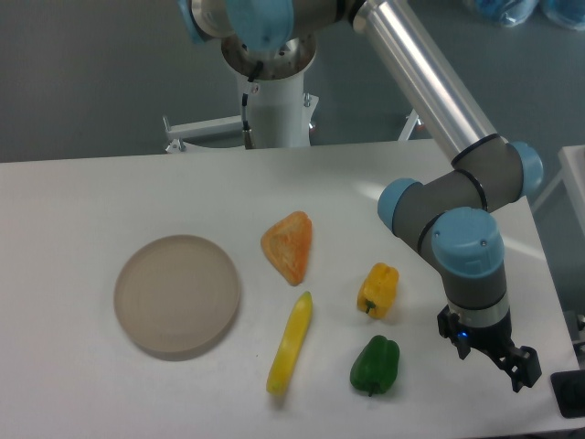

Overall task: Pick up the yellow pepper from the table
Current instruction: 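Move the open gripper over the yellow bell pepper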

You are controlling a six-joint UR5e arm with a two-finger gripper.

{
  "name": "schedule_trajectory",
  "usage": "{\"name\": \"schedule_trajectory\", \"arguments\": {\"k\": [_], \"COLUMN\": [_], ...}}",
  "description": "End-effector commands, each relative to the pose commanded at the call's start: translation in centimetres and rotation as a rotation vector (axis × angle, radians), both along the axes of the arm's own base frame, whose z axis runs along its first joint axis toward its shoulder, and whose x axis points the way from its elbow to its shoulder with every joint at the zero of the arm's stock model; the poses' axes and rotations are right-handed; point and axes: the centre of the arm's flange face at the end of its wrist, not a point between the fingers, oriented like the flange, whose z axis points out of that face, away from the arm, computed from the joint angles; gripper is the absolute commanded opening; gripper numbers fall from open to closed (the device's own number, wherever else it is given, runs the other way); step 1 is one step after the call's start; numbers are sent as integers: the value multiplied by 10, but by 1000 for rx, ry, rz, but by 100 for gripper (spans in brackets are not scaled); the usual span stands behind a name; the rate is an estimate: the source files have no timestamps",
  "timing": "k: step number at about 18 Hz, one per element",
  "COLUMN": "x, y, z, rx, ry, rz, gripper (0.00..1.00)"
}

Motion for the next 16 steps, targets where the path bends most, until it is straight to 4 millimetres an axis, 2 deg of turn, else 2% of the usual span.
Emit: {"name": "schedule_trajectory", "arguments": {"k": [4,11,13,16], "x": [0,12,20,21], "y": [0,-12,-26,-57], "z": [0,20,26,43], "rx": [2,5,-10,-33], "ry": [-2,-1,-19,-94], "rz": [2,5,11,39], "gripper": [100,100,100,100]}}
